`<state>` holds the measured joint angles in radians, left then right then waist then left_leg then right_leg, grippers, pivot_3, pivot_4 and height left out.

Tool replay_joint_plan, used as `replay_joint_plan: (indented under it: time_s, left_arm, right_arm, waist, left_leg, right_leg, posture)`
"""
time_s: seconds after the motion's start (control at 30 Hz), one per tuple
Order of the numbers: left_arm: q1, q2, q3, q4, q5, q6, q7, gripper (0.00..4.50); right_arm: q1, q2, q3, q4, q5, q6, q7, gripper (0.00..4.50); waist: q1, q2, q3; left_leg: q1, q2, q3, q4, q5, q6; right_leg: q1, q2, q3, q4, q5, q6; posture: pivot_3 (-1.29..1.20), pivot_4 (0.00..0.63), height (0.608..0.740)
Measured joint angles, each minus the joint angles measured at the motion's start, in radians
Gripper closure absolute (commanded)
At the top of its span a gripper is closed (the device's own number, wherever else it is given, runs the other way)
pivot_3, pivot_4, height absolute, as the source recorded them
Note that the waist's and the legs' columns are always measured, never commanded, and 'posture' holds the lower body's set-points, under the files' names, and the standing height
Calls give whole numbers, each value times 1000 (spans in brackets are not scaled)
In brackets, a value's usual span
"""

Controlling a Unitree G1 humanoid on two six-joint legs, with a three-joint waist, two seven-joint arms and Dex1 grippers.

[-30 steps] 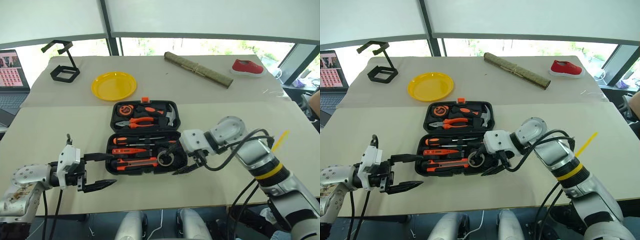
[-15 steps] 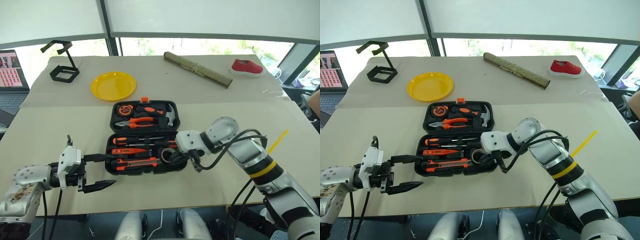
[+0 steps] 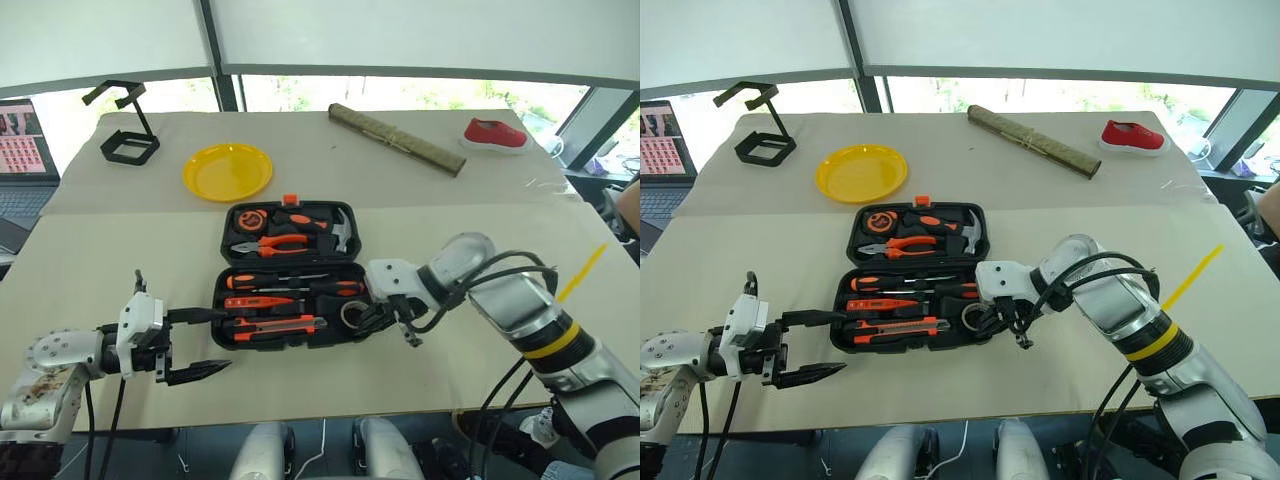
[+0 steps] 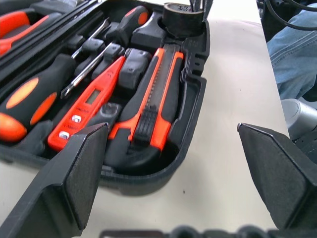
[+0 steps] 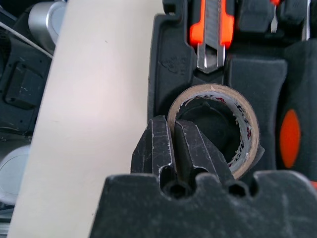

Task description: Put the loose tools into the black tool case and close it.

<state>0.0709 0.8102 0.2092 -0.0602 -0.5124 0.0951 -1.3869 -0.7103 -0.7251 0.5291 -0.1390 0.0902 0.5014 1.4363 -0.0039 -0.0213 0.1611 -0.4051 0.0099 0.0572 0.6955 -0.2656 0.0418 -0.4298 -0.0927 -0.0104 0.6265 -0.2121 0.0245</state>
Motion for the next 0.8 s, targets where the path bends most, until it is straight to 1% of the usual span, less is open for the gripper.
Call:
replay_joint_plan:
  time_s: [0.07,0.1,0.17,0.2,0.27,0.3,0.37,0.4,0.47,0.53,0.57,0.6,0.63,0.67,0.73,0.77,0.8]
  left_arm:
    - [0,0,0,4,0,-8,-1,0]
    - [1,0,0,8,0,-10,-1,0]
    - [6,0,1,14,1,-20,-1,0]
    - [7,0,1,17,1,-23,0,0]
    - [7,0,6,17,0,-22,5,0]
    - [7,0,8,16,-1,-19,10,0]
    - [7,0,12,11,-7,-1,25,0]
    - [9,0,21,9,-13,12,37,0]
    - [13,0,45,8,-26,25,56,0]
    - [14,0,89,20,-39,58,106,538]
    - [3,-3,104,35,-39,65,137,675]
    - [-36,-26,132,71,-37,84,214,1095]
    - [-50,-31,144,85,-34,89,249,1407]
    - [-67,-33,153,103,-26,107,294,1861]
    - [-130,-55,151,135,-1,149,382,2548]
    - [-163,-69,140,149,10,169,425,2807]
    - [-198,-85,117,163,32,185,467,3241]
  right_arm:
    - [-2,-8,3,0,-2,-7,5,3697]
    - [-3,-11,3,1,-7,-10,5,3509]
    - [-12,-21,2,2,-11,-11,8,2894]
    - [-14,-21,0,3,-11,-11,9,2482]
    - [-15,-21,-3,5,-9,-11,9,1887]
    - [-15,-21,-6,5,-4,-10,13,1466]
    - [-5,-25,-31,-3,54,5,53,911]
    - [7,-29,-50,-19,111,21,81,498]
    - [24,-28,-101,-32,195,48,100,498]
    - [44,-31,-208,-20,285,62,103,428]
    - [49,-32,-244,-2,298,54,90,428]
    - [60,-20,-310,69,305,26,45,706]
    - [63,-17,-333,106,303,19,21,950]
    - [74,-16,-356,159,286,-23,-12,1209]
    - [94,-6,-374,273,220,-141,-87,1819]
    - [102,8,-375,336,180,-197,-127,2056]
    - [109,28,-375,397,141,-255,-173,2453]
  waist:
    - [5,0,0]
    - [7,0,0]
    - [10,0,0]
    - [12,0,0]
    - [15,0,0]
    - [15,0,0]
    - [15,0,0]
    - [14,0,0]
    - [13,0,0]
    - [12,0,0]
    - [13,0,0]
    - [16,-1,0]
    - [17,-1,0]
    - [17,-2,1]
    - [18,-2,1]
    - [19,-2,1]
    - [17,-2,1]
  left_leg:
    - [0,0,0,0,0,0]
    - [0,0,0,0,0,0]
    - [0,0,0,0,0,0]
    - [0,0,0,0,0,0]
    - [0,0,0,0,0,0]
    - [0,0,0,0,0,0]
    - [-1,0,-1,0,0,1]
    - [-1,0,-1,0,0,1]
    - [-1,0,-1,0,0,1]
    - [0,1,-1,0,0,1]
    - [2,1,-1,-1,0,0]
    - [5,1,-1,0,0,0]
    - [5,1,-2,0,0,0]
    - [5,1,-1,0,0,0]
    - [5,0,-1,0,0,0]
    - [5,-1,-1,0,0,0]
    - [5,-1,0,-1,0,0]
  right_leg:
    - [0,0,0,0,0,0]
    - [0,0,0,0,0,0]
    - [0,0,-1,-1,0,0]
    - [1,0,-1,-1,0,0]
    - [0,0,-1,-1,0,0]
    - [0,0,-1,-1,0,0]
    - [0,0,-1,-2,0,0]
    - [0,0,-1,-2,0,0]
    - [0,0,-1,-1,0,0]
    - [1,0,-1,-1,0,0]
    - [2,0,-1,-1,0,0]
    - [6,0,-2,-1,0,0]
    - [6,0,-2,-1,0,0]
    - [6,0,-2,-1,0,0]
    - [6,0,-2,-1,0,0]
    - [6,0,-2,0,1,0]
    - [6,0,-1,0,1,1]
  posture:
    - [0,150,740]
    - [0,150,740]
    - [0,150,740]
    - [0,150,740]
    - [0,150,740]
    - [0,150,740]
    - [0,150,740]
    - [0,150,740]
    - [0,150,740]
    - [0,150,740]
    - [0,150,740]
    - [0,150,740]
    - [0,150,740]
    - [0,150,740]
    - [0,150,740]
    - [0,150,740]
    - [0,150,740]
